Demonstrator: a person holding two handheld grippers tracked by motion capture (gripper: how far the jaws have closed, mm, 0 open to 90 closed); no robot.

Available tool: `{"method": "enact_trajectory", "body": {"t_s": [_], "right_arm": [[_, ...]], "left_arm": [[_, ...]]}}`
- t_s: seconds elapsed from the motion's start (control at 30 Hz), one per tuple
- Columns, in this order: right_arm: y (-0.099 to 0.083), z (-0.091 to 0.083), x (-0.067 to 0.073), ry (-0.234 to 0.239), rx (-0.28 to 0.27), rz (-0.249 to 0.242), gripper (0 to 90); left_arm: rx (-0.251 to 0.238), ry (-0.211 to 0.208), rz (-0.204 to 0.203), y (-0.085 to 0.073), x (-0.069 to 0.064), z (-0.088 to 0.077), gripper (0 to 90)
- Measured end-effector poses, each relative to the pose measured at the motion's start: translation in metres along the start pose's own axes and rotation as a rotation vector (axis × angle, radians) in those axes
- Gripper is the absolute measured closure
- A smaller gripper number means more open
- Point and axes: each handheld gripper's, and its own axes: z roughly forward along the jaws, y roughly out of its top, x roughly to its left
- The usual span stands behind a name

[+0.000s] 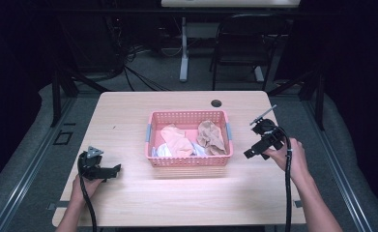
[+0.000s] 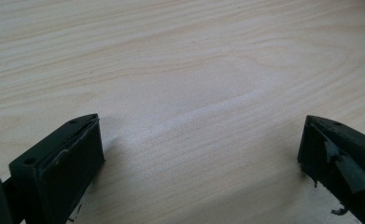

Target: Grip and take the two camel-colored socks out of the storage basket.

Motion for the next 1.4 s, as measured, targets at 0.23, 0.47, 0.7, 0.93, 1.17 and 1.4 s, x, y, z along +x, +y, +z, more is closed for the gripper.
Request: {"method": "enact_trajectory", "body": {"t_s": [0.23, 0.47, 0.7, 0.93, 1.17, 1.4], "right_arm": [[0.028, -0.006, 0.007, 0.001, 0.011, -0.021, 0.5], [0.056, -0.009, 0.015, 0.005, 0.009, -0.047, 0.3], [0.084, -0.006, 0.03, 0.01, 0.014, -0.087, 0.0], [0.106, 0.0, 0.04, 0.033, 0.001, -0.108, 0.8], [0.119, 0.014, 0.055, 0.042, 0.027, -0.141, 2.9], [0.129, 0.046, 0.065, 0.068, 0.098, -0.157, 13.8]], "left_arm": [[0.0, -0.002, -0.002, 0.0, 0.0, 0.0, 0.0], [0.0, -0.002, -0.001, 0.0, 0.0, 0.0, 0.0], [0.0, -0.002, -0.001, 0.0, 0.0, 0.0, 0.0], [0.0, -0.002, -0.001, 0.0, 0.0, 0.0, 0.0], [0.0, -0.002, -0.001, 0.0, 0.0, 0.0, 0.0], [0.0, -0.003, -0.001, 0.0, 0.0, 0.0, 0.0]]}}
